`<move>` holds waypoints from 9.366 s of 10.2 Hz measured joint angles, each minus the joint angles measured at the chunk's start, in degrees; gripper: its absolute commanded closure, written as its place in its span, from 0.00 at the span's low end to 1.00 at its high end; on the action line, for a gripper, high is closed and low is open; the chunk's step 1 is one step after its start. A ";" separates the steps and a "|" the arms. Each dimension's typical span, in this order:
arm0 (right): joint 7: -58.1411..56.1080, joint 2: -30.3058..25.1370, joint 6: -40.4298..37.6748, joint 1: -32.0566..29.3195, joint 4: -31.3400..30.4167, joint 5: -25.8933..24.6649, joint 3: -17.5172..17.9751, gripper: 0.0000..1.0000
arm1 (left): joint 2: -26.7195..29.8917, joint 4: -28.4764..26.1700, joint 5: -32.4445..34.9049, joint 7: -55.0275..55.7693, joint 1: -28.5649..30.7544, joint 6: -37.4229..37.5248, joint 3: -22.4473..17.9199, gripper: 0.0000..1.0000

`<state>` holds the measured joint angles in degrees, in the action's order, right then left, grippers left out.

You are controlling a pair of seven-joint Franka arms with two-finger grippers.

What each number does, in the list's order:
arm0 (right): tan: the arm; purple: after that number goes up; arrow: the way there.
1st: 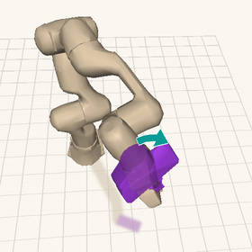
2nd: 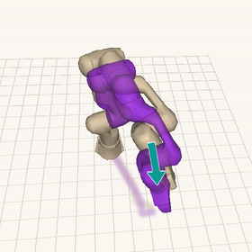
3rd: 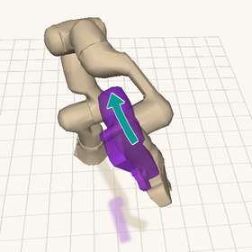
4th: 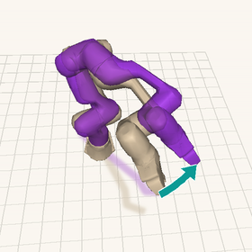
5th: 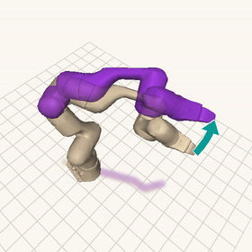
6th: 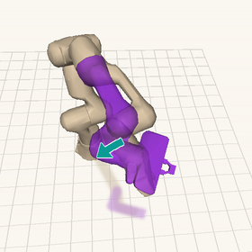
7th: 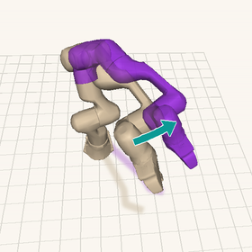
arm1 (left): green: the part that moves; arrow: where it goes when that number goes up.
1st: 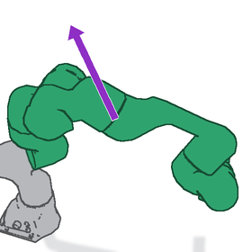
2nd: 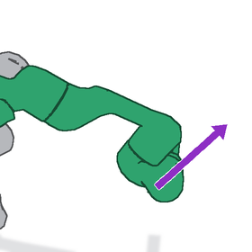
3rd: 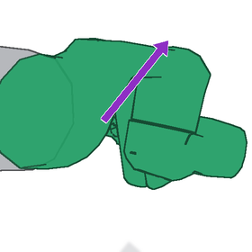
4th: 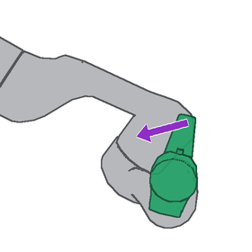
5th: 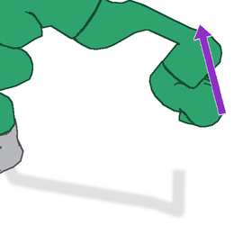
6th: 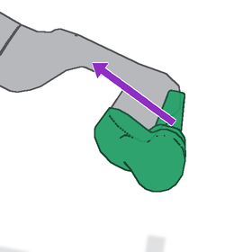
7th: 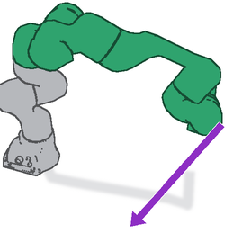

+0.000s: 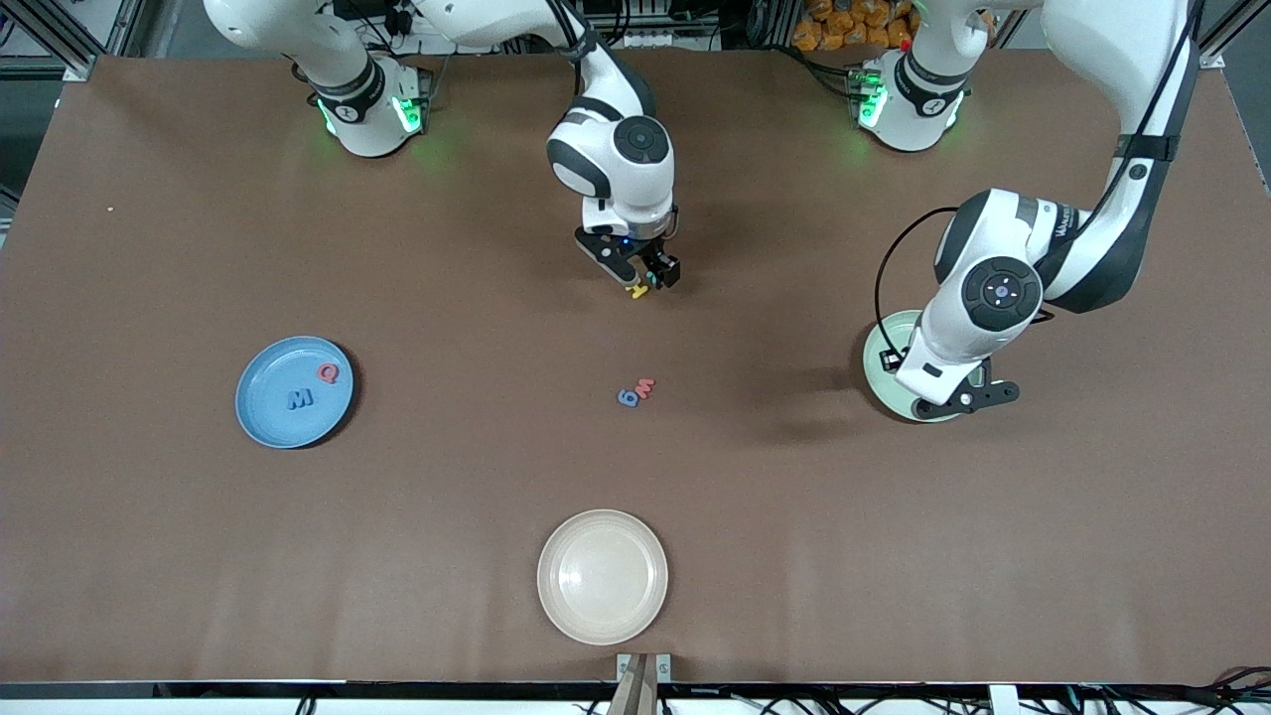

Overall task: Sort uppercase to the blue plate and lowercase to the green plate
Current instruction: 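Lower the right gripper and grasp the yellow H, then carry the H to the blue plate while the left gripper releases the m, then move the right gripper to the teal R while the left gripper withdraws, then lower the right gripper and grasp the teal R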

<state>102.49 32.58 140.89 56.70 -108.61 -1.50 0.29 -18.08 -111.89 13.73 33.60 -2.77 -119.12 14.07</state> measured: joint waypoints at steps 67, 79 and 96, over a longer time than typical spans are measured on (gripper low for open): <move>-19.27 -8.60 -13.91 2.39 3.04 10.60 1.11 0.19 | -18.25 19.21 -0.01 8.14 -9.65 8.36 0.73 0.00; -14.87 1.84 -2.28 6.33 2.75 8.05 0.33 0.27 | -18.53 19.21 -0.01 8.48 -10.03 8.35 0.76 0.00; -15.07 5.40 -2.05 3.82 6.07 4.64 -0.69 0.39 | -18.98 19.33 -0.01 10.45 -10.52 8.05 0.75 0.00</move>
<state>87.41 37.98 138.84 60.53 -102.55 3.13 -0.41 -37.06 -92.56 13.72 44.06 -13.29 -111.07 14.81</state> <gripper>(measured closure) 0.374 0.000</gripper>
